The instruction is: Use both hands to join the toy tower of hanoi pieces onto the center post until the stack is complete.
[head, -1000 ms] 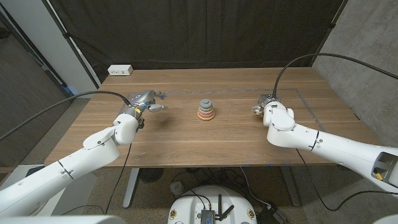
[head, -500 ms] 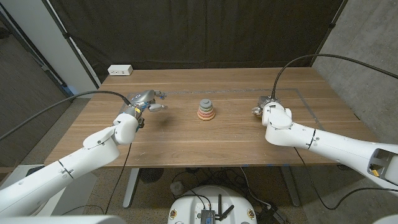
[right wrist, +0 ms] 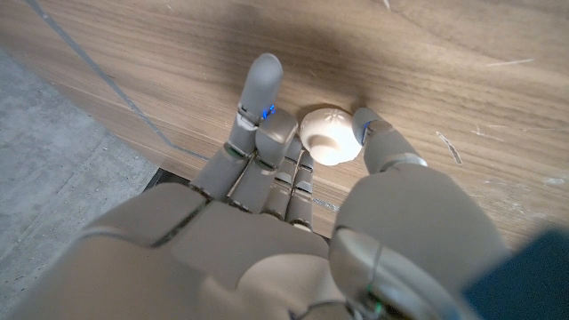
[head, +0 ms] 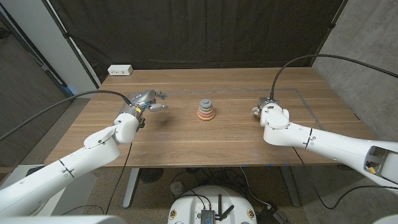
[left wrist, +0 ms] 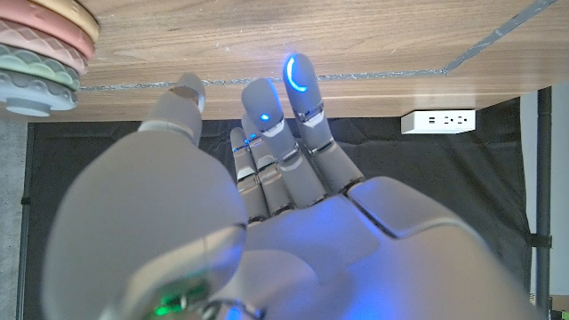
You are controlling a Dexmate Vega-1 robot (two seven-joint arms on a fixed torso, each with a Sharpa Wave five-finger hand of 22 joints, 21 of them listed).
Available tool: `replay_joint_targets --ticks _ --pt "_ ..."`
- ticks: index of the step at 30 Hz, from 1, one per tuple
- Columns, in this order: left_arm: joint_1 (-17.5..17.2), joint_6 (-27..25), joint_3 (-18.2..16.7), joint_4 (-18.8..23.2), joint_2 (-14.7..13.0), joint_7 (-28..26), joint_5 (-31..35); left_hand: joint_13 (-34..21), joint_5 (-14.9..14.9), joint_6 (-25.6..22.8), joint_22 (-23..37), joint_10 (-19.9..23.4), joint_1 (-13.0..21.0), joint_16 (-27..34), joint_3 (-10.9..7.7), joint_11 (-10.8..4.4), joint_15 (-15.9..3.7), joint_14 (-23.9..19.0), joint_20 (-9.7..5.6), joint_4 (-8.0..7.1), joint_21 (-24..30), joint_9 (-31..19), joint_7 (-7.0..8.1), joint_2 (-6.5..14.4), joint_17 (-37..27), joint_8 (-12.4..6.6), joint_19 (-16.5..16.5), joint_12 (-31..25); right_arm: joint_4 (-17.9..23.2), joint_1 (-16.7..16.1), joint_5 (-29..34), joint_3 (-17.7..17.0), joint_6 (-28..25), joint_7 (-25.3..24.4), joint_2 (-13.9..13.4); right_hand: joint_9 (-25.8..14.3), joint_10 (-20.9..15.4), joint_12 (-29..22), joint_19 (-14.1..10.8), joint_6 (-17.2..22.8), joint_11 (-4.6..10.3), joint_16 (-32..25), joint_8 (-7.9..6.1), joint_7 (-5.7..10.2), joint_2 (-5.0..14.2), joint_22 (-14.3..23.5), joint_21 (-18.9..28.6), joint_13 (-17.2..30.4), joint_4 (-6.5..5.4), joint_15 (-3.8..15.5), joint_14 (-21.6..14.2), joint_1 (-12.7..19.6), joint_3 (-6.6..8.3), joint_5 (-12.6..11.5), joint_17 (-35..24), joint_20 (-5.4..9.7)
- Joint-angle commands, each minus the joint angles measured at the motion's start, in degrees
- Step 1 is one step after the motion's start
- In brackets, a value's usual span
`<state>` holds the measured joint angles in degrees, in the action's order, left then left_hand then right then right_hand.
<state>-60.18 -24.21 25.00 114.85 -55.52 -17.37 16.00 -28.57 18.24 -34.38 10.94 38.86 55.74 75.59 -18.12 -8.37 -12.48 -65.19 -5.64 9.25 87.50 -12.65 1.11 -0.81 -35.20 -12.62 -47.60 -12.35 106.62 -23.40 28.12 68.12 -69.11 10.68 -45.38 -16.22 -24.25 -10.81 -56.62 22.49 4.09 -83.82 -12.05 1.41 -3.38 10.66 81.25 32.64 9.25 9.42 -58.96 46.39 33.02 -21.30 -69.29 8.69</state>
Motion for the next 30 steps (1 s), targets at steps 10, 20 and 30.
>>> replay_joint_targets --ticks 10,20,30 --pt "-0.02 0.12 -0.05 -0.4 0.11 -0.15 -0.39 -0.41 0.37 -0.91 -0.04 0.98 -0.01 0.06 -0.84 -0.07 -0.14 -0.37 -6.39 -0.12 0.14 -0.34 -0.09 0.76 -0.64 -0.12 0.0 -0.15 -1.35 2.35 -1.36 3.45 -1.12 -0.4 0.89 0.1 -0.08 -0.51 0.39 -0.4 0.28 0.32 -0.1 0.32 -0.22 0.18 -0.13 -0.1 0.1 3.09 0.38 0.01 -0.27 0.41 -0.13 3.95" --pt "0.16 0.22 0.05 -0.54 0.07 0.13 -0.58 -0.72 0.51 -1.23 -0.03 1.3 -0.04 0.16 -1.26 -0.03 -0.13 -0.63 -6.35 -0.08 0.14 -0.41 -0.1 1.07 -1.08 -0.09 0.03 -0.18 -1.58 3.38 -2.38 4.91 -2.11 -0.26 1.07 0.19 -0.14 -0.63 0.4 -0.4 0.36 0.2 -0.19 0.6 -0.18 0.17 -0.16 -0.12 0.09 3.09 0.14 0.09 -0.34 0.51 -0.38 3.95" --pt "-0.04 0.1 0.0 -0.44 0.08 0.0 -0.77 -0.94 0.63 -1.56 0.06 1.76 -0.18 -0.49 -1.68 -0.24 -0.15 -0.11 -6.35 -0.05 0.17 -0.5 -0.09 1.22 -0.85 -0.07 0.11 -0.18 -1.59 3.65 -3.52 5.24 -2.21 -1.56 0.98 -0.18 -2.35 -1.71 0.08 1.4 1.27 0.41 -1.38 2.52 0.19 0.21 -0.11 0.31 0.03 3.12 -0.1 0.42 -0.53 0.81 -0.29 3.97"
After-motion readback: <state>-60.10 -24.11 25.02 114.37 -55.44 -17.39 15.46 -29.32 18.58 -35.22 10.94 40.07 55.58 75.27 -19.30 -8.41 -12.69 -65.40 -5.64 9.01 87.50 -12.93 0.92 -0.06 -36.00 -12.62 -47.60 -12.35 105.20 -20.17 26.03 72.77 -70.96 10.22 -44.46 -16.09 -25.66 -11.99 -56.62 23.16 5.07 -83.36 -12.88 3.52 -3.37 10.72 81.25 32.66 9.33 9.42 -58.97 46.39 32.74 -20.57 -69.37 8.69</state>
